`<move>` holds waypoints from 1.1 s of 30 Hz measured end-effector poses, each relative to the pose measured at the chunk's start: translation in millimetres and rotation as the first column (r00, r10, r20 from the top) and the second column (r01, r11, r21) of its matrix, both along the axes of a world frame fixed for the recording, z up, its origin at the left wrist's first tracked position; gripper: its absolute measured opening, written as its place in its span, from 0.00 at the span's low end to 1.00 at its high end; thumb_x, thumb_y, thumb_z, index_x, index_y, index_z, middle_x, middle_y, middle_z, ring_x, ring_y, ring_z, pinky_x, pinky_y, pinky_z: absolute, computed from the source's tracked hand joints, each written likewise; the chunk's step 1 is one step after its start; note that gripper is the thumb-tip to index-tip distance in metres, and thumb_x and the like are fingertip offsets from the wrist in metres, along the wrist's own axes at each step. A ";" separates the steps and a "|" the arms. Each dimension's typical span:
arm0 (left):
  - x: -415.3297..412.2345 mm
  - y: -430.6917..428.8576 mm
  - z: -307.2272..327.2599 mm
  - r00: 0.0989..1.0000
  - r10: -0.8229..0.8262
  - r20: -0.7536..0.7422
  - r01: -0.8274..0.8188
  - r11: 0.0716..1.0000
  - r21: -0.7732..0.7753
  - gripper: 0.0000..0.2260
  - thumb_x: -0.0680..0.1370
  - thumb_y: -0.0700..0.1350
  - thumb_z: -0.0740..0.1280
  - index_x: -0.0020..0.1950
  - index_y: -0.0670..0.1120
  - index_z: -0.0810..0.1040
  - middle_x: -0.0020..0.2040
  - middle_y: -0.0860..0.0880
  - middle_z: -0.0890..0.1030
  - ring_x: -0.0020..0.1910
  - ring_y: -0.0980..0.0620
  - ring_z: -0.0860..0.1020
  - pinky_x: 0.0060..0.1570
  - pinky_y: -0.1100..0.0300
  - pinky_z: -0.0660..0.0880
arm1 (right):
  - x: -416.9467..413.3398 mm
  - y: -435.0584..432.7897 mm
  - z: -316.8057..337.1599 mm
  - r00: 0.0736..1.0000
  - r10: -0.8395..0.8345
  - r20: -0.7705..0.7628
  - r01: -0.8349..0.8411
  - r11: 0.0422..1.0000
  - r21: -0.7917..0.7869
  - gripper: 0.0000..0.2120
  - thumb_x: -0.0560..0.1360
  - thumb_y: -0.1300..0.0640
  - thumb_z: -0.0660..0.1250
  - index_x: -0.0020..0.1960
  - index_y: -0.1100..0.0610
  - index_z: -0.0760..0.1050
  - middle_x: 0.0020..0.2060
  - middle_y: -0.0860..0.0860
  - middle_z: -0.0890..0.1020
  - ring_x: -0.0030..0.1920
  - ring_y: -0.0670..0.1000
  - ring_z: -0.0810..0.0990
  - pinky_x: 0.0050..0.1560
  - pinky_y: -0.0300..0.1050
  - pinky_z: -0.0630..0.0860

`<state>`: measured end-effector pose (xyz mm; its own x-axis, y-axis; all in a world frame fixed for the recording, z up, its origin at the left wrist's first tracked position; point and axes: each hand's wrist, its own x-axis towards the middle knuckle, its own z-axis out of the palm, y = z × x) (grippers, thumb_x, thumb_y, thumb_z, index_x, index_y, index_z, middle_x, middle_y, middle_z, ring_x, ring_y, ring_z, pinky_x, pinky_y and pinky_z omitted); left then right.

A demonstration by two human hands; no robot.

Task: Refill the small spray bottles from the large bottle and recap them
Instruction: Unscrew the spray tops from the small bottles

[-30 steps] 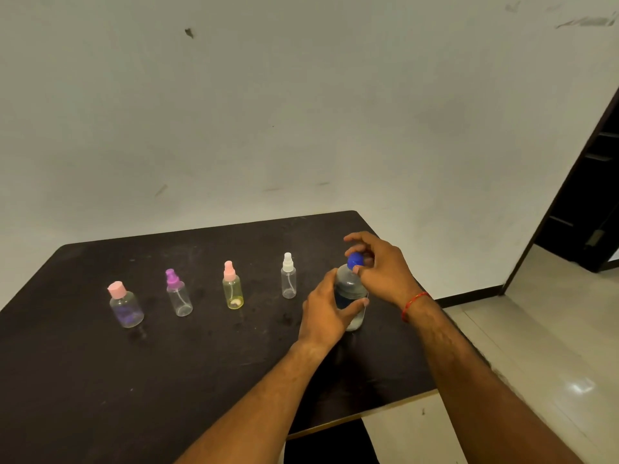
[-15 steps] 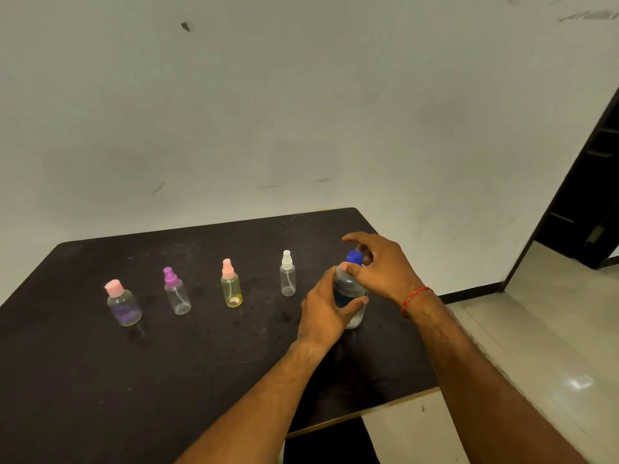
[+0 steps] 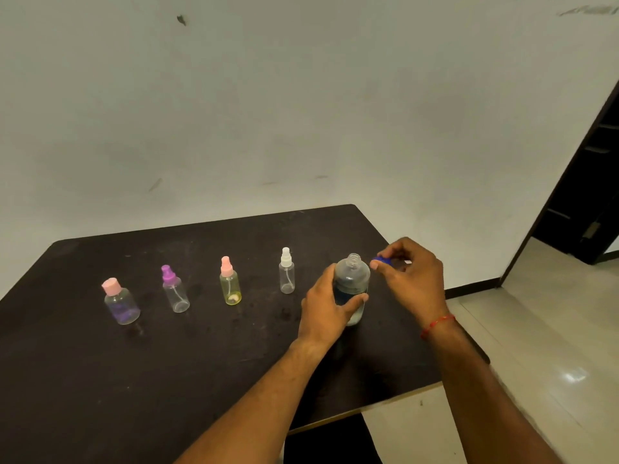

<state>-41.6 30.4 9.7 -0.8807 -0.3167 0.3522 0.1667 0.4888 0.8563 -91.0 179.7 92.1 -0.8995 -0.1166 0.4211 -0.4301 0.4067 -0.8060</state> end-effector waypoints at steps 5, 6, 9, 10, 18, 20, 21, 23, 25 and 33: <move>3.0 -1.8 -6.1 0.999 -0.007 0.053 0.007 1.000 0.001 0.30 0.72 0.54 0.79 0.72 0.56 0.71 0.67 0.57 0.79 0.66 0.58 0.77 0.67 0.54 0.76 | 20.4 15.9 -56.1 0.968 -0.036 0.249 0.056 0.996 -0.072 0.12 0.67 0.64 0.78 0.42 0.55 0.76 0.42 0.48 0.83 0.44 0.45 0.82 0.45 0.38 0.79; 4.3 -2.7 -8.1 0.998 -0.010 0.064 0.010 1.000 -0.002 0.30 0.72 0.53 0.79 0.72 0.56 0.71 0.67 0.57 0.79 0.66 0.58 0.76 0.67 0.54 0.76 | 24.6 16.9 -66.0 0.959 -0.042 0.281 0.055 0.998 -0.039 0.13 0.67 0.64 0.78 0.44 0.54 0.76 0.42 0.48 0.82 0.45 0.45 0.81 0.45 0.37 0.78; 9.0 -6.6 -13.4 0.996 -0.004 0.090 0.005 1.000 -0.012 0.29 0.73 0.52 0.78 0.72 0.54 0.72 0.68 0.56 0.79 0.66 0.58 0.77 0.67 0.54 0.76 | 32.1 19.1 -88.7 0.942 -0.034 0.334 0.012 0.998 0.068 0.17 0.67 0.63 0.78 0.49 0.51 0.75 0.45 0.46 0.80 0.46 0.44 0.80 0.49 0.39 0.79; 10.9 -8.7 -15.2 0.995 0.001 0.101 0.001 1.000 -0.017 0.29 0.74 0.51 0.78 0.73 0.53 0.72 0.68 0.55 0.79 0.67 0.58 0.77 0.68 0.54 0.76 | 33.6 19.3 -93.8 0.942 -0.028 0.333 -0.009 0.994 0.106 0.18 0.67 0.63 0.77 0.51 0.51 0.74 0.45 0.46 0.80 0.47 0.44 0.80 0.50 0.39 0.80; 32.4 -41.6 -23.3 0.986 0.135 0.094 -0.137 0.990 0.017 0.27 0.76 0.52 0.75 0.73 0.50 0.73 0.64 0.54 0.79 0.61 0.58 0.79 0.61 0.59 0.77 | 31.8 18.9 -104.3 0.970 -0.029 0.242 -0.034 0.967 0.252 0.27 0.68 0.61 0.78 0.63 0.52 0.71 0.49 0.45 0.77 0.50 0.46 0.78 0.56 0.45 0.79; 36.7 -50.6 -24.0 0.974 0.215 0.072 -0.219 0.974 0.050 0.20 0.78 0.52 0.74 0.69 0.50 0.76 0.60 0.54 0.81 0.54 0.60 0.81 0.55 0.61 0.80 | 35.8 20.5 -106.5 0.979 -0.047 0.200 -0.002 0.971 0.238 0.30 0.67 0.60 0.78 0.64 0.53 0.70 0.51 0.46 0.77 0.49 0.46 0.77 0.53 0.43 0.79; 37.2 -55.2 -25.4 0.962 0.264 0.073 -0.268 0.961 0.064 0.17 0.78 0.52 0.73 0.65 0.51 0.78 0.57 0.54 0.82 0.49 0.61 0.82 0.51 0.62 0.80 | 38.8 21.6 -107.9 0.985 -0.060 0.162 0.022 0.974 0.226 0.30 0.67 0.60 0.79 0.64 0.53 0.70 0.51 0.46 0.76 0.49 0.46 0.77 0.50 0.41 0.78; 35.5 -64.8 -27.2 0.933 0.350 0.085 -0.357 0.930 0.090 0.12 0.78 0.55 0.72 0.59 0.55 0.78 0.53 0.56 0.82 0.42 0.58 0.83 0.46 0.57 0.82 | 45.5 22.7 -111.0 0.994 -0.090 0.060 0.077 0.977 0.197 0.29 0.67 0.59 0.79 0.64 0.53 0.71 0.51 0.47 0.76 0.47 0.46 0.76 0.44 0.36 0.75; 28.7 -73.8 -31.9 0.913 0.392 0.110 -0.403 0.908 0.116 0.16 0.75 0.62 0.69 0.60 0.58 0.76 0.55 0.59 0.80 0.44 0.51 0.85 0.46 0.47 0.83 | 53.3 23.8 -111.5 0.993 -0.120 -0.016 0.121 0.980 0.160 0.27 0.67 0.61 0.78 0.62 0.55 0.72 0.49 0.48 0.76 0.46 0.46 0.76 0.42 0.35 0.73; -13.6 -90.5 -39.2 0.885 0.404 0.231 -0.430 0.900 0.076 0.34 0.75 0.60 0.72 0.78 0.53 0.65 0.74 0.50 0.72 0.55 0.40 0.84 0.56 0.43 0.82 | 74.4 26.3 -93.6 0.964 -0.121 -0.236 0.142 0.987 0.073 0.21 0.66 0.72 0.76 0.56 0.62 0.77 0.42 0.51 0.78 0.42 0.46 0.77 0.46 0.29 0.75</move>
